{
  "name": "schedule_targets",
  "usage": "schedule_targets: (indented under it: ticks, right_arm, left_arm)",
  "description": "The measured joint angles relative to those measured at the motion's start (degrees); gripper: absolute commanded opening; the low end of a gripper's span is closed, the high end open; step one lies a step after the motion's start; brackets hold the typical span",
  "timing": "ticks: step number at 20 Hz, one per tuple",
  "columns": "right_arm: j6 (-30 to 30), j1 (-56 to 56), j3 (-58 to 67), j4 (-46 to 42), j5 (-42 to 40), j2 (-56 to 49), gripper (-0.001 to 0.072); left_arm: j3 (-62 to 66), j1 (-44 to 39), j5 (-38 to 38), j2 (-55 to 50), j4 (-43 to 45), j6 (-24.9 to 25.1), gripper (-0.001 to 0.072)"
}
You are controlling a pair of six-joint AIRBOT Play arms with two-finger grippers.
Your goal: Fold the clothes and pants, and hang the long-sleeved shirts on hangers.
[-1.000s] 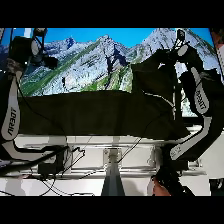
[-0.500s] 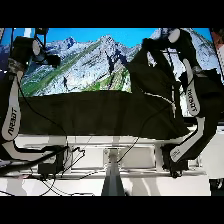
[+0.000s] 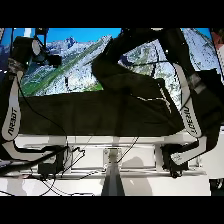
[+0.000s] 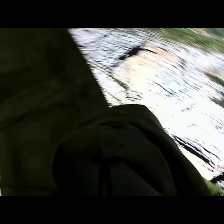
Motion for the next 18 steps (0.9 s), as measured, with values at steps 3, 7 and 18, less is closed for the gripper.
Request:
schedule_targets:
  ticks: [3, 7, 18]
  right_arm:
    - [-1.8, -0.3, -0.4, -2.1, 1.2, 2.0, 0.0028]
    - [8.6, -4.8, -4.0, -15.2, -10.1, 3.0, 0.0029]
    - [22.2, -17.6, -8.7, -23.7, -18.7, 3.6, 0.0029]
  left_arm:
    - [0.0, 0.0, -0.2, 0.0, -0.6, -0.2, 0.0473]
    - [0.0, 0.0, -0.2, 0.0, -4.8, -0.2, 0.0473]
    - [0.0, 0.4, 1.4, -0.4, -17.1, -0.2, 0.0472]
